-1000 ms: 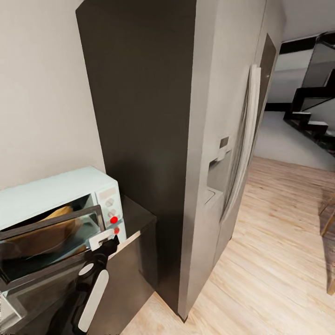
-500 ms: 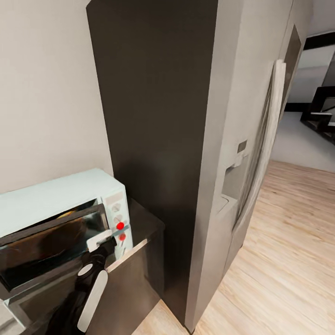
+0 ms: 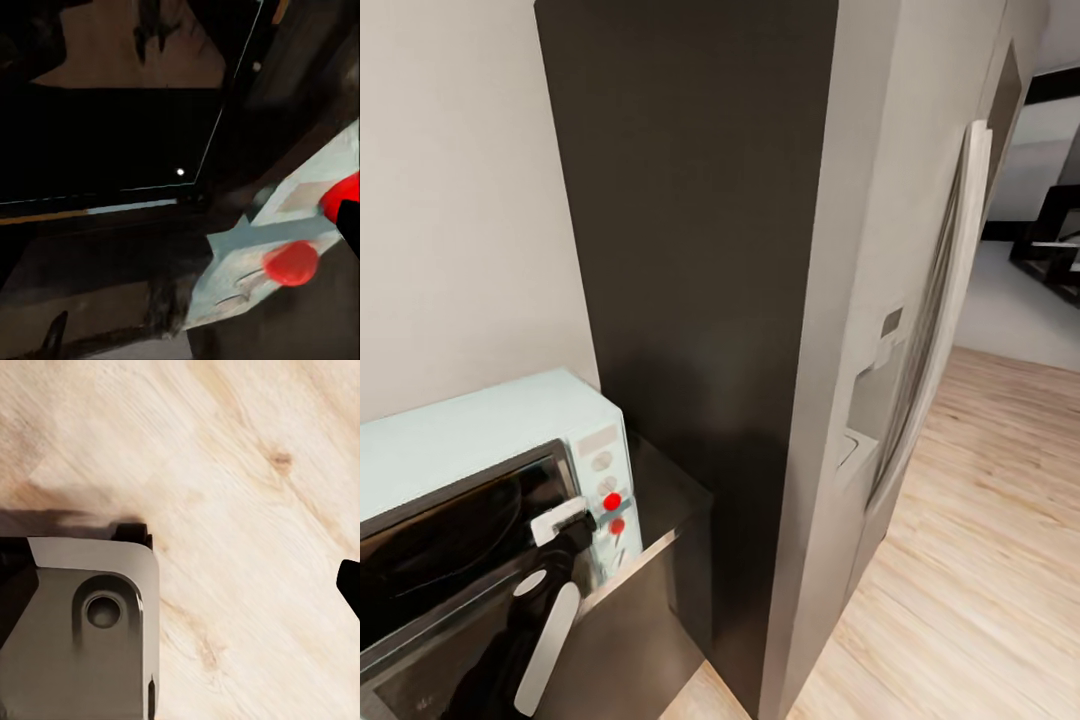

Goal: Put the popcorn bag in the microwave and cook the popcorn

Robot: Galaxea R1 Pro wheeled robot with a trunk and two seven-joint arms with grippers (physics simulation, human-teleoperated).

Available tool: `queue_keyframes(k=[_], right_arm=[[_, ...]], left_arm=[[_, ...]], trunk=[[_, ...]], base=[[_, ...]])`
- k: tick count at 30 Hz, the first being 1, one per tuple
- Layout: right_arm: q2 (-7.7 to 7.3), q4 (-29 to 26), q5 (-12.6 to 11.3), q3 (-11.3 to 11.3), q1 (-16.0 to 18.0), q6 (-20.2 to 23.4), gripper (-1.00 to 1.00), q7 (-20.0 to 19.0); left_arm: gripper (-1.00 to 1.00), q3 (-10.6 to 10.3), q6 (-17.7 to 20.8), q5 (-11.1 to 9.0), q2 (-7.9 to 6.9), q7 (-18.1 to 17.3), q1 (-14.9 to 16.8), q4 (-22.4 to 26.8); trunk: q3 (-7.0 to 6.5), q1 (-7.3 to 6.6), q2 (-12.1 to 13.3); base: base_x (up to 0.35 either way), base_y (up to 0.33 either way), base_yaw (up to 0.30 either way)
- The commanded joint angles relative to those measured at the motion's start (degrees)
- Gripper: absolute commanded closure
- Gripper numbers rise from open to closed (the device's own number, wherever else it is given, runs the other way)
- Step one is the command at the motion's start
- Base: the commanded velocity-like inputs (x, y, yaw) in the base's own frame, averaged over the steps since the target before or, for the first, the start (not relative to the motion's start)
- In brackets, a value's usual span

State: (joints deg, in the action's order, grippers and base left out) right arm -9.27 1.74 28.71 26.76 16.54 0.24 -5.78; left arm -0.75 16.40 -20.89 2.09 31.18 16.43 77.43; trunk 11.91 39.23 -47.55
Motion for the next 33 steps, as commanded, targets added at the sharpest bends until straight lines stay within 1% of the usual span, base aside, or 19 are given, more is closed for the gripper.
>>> queue_keyframes(k=[1,3,5,9,13,16,18,24,26,27,28,29,30,31,32,33], right_arm=[[-0.04,0.1,0.5,0.5,0.1,0.0,-1.00,-0.1],[-0.05,0.1,0.5,0.5,0.1,0.0,-1.00,-0.1],[-0.05,0.1,0.5,0.5,0.1,0.0,-1.00,-0.1],[-0.05,0.1,0.4,0.5,0.1,0.0,-1.00,-0.1],[-0.05,0.1,0.5,0.4,0.1,0.0,-1.00,-0.1],[-0.05,0.1,0.5,0.4,0.1,0.0,-1.00,-0.1],[-0.05,0.1,0.5,0.5,0.1,0.0,-1.00,-0.1],[-0.05,0.1,0.5,0.4,0.1,0.0,-1.00,0.0],[-0.05,0.1,0.5,0.4,0.1,0.0,-1.00,0.0],[-0.05,0.1,0.5,0.4,0.1,0.0,-1.00,0.0],[-0.12,0.0,0.6,0.4,0.1,0.0,-1.00,0.0],[-0.13,0.0,0.7,0.4,0.1,-0.1,-1.00,0.2],[-0.10,0.0,0.8,0.3,0.1,0.0,-1.00,1.2],[-0.04,-0.1,0.9,0.2,0.1,0.0,-1.00,2.4],[-0.03,-0.1,1.0,0.2,0.1,0.0,-1.00,3.7],[-0.04,-0.1,1.1,0.2,0.1,0.0,-1.00,4.6]], left_arm=[[-1.00,3.3,0.1,-0.5,-0.15,-0.9,0.6,0.0],[-1.00,3.8,0.2,-0.6,-0.22,-0.9,0.6,0.0],[-1.00,3.8,0.2,-0.6,-0.24,-1.0,0.6,0.0],[-1.00,3.5,0.3,-0.6,-0.01,-1.2,0.6,0.2],[-1.00,3.2,0.4,-0.6,0.22,-1.2,0.6,0.4],[-1.00,2.0,0.4,-0.6,0.20,-1.0,0.6,0.4],[-1.00,1.7,0.4,-0.6,0.20,-0.9,0.6,0.4],[-1.00,1.5,0.4,-0.6,0.24,-0.7,0.6,0.4],[-1.00,0.4,0.4,-0.6,0.27,-0.7,0.6,0.4],[-1.00,-0.6,0.5,-0.6,0.28,-0.7,0.6,0.4],[-1.00,-10.1,1.3,-0.7,0.28,-0.8,0.6,1.6],[-1.00,-12.3,1.3,-0.8,0.32,-0.8,0.6,1.7],[-1.00,-17.4,1.4,-1.0,0.35,-0.8,0.6,1.8],[-1.00,-20.7,1.5,-1.2,0.36,-0.9,0.6,1.7],[-1.00,-23.3,2.0,-1.4,0.44,-1.0,0.6,1.8],[-1.00,-25.5,3.0,-1.5,0.86,-1.1,0.6,1.8]], trunk=[[0.07,0.06,0.0],[0.07,0.06,0.0],[0.07,0.06,0.0],[0.07,0.06,0.0],[0.07,0.06,0.0],[0.07,0.06,0.0],[0.07,0.06,0.0],[0.07,0.06,0.0],[0.07,0.06,0.0],[0.07,0.06,0.0],[0.07,0.06,0.0],[0.07,0.06,0.0],[0.07,0.06,0.0],[0.07,0.06,0.0],[0.07,0.06,0.0],[0.07,0.06,0.0]], base=[[0.267,0.000,0.000],[0.272,0.000,0.000],[0.189,0.000,0.000],[-0.051,0.000,0.000],[-0.311,0.000,0.000],[-0.344,0.000,0.000],[-0.345,0.000,0.000],[-0.346,0.000,0.000],[-0.346,0.000,0.000],[-0.346,0.000,0.000],[-0.345,0.000,0.000],[-0.345,0.000,0.000],[-0.346,0.000,0.000],[-0.343,0.000,0.000],[-0.339,0.000,0.000],[-0.337,0.000,0.000]])
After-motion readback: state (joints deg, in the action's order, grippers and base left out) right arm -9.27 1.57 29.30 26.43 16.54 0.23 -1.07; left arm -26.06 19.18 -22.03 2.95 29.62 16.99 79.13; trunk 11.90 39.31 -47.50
